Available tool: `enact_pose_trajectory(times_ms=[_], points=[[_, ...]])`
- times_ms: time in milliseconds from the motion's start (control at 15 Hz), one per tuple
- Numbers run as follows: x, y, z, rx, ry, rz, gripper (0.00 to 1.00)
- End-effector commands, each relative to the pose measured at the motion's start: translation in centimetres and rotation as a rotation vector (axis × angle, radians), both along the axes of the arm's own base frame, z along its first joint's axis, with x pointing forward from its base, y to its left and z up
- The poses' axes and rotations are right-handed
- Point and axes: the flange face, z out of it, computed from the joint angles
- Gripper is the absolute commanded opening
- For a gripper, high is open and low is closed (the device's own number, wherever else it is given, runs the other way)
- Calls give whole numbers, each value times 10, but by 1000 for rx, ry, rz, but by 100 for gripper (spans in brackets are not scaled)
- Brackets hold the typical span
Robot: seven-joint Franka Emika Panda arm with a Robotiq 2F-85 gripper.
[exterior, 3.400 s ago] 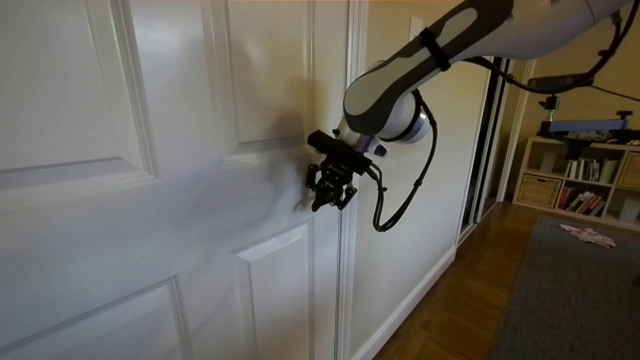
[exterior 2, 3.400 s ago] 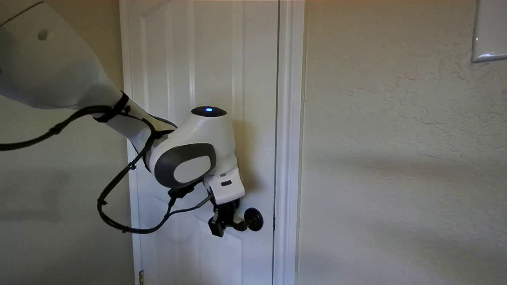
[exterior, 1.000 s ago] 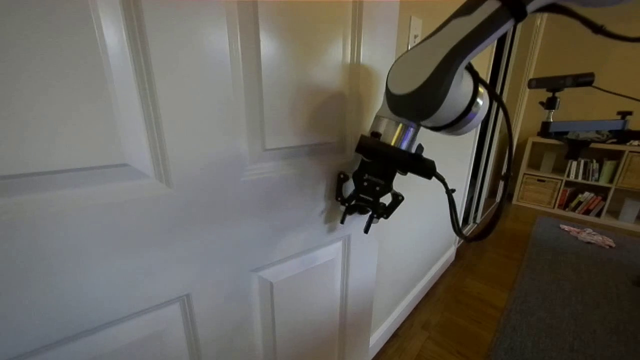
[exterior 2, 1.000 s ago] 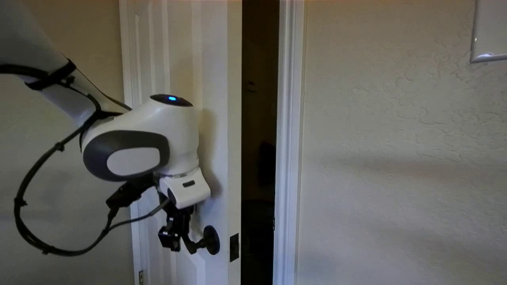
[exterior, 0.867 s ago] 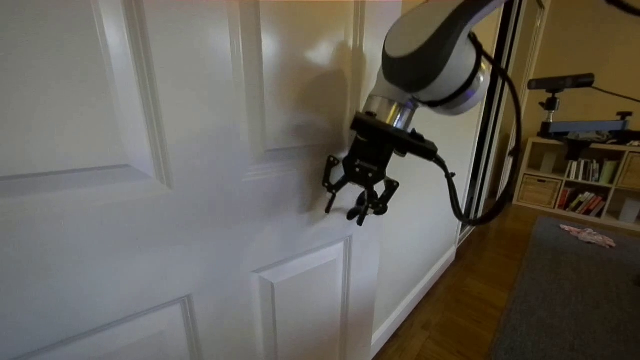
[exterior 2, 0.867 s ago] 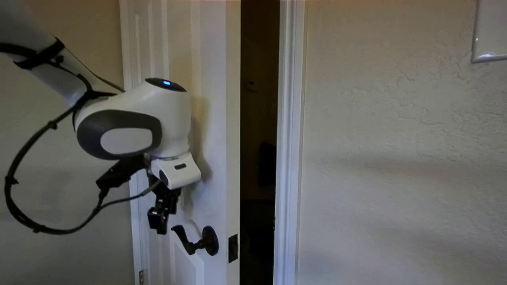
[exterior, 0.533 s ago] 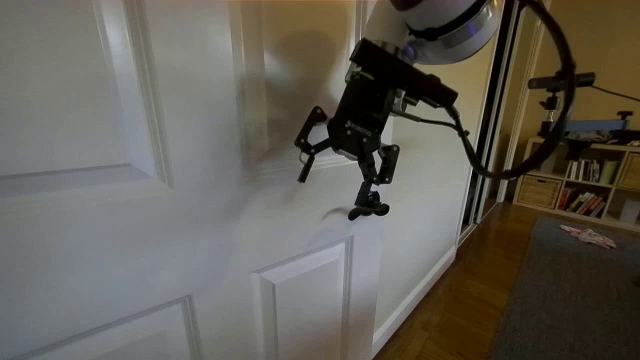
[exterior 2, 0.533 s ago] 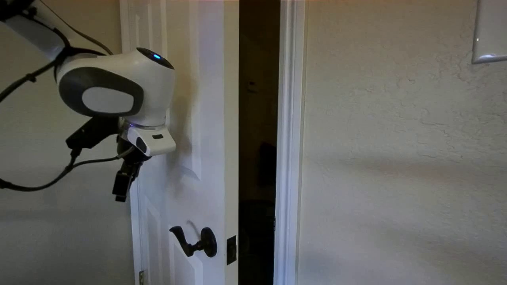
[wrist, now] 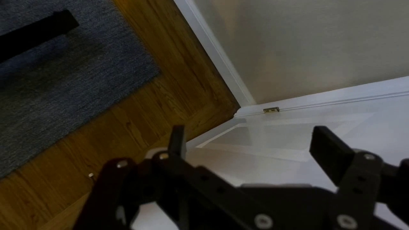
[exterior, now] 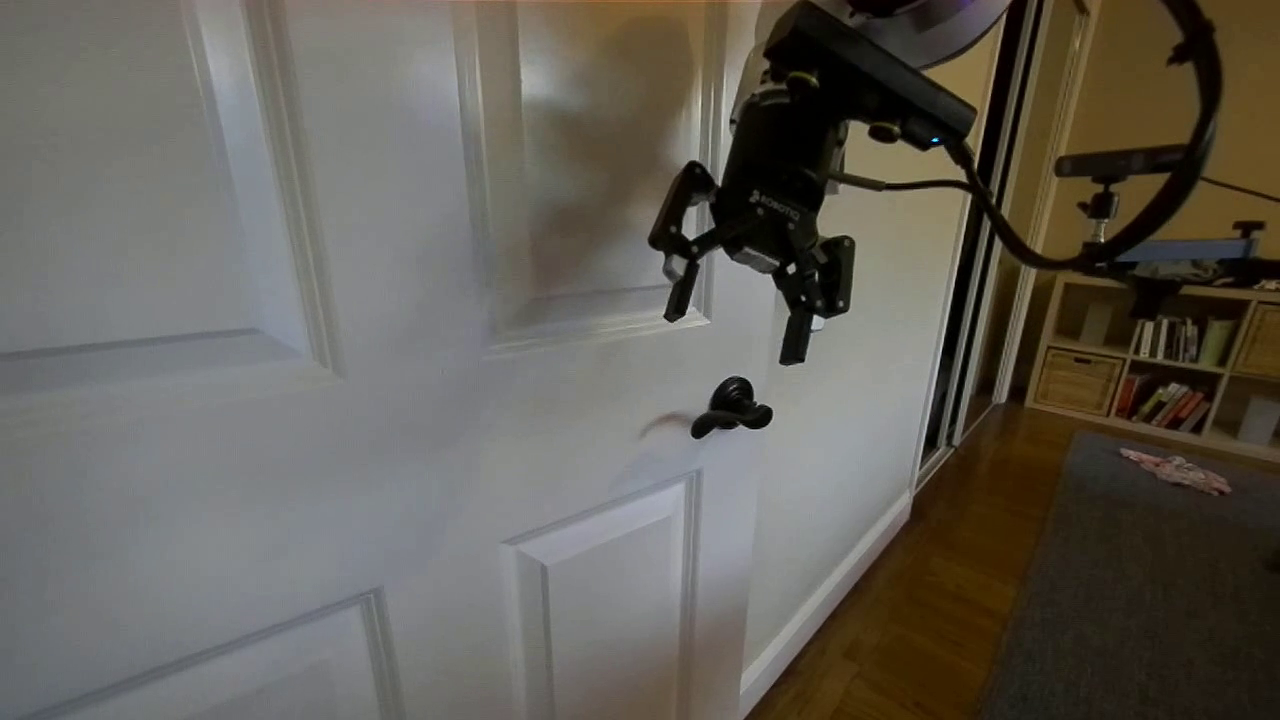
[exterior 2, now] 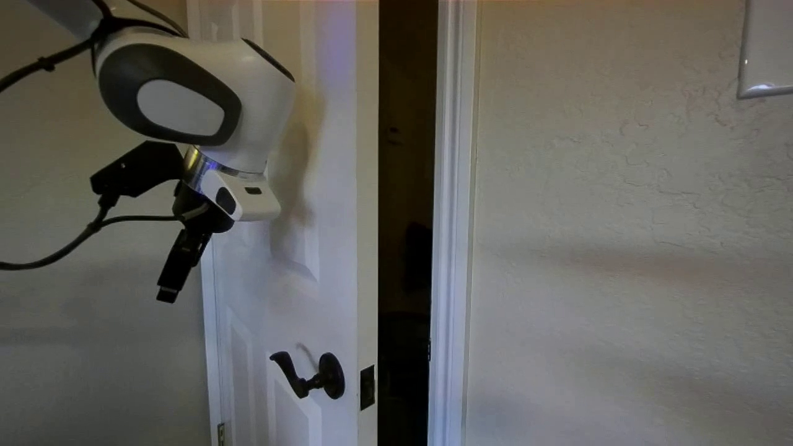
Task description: Open the door
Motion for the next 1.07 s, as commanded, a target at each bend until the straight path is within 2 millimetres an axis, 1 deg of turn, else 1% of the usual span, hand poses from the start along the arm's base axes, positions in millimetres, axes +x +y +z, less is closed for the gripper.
enact_pose_trajectory(times_ms=[0,333,667,867,1000], points=[[-16,-33,6,-82,10,-87,100],[-25,-75,7,-193,56,-193,100],[-36,-113,7,-321,109,-349,100],[-35,-135,4,-382,143,-424,100],[-33,-150,-1,-416,158,-466,100]])
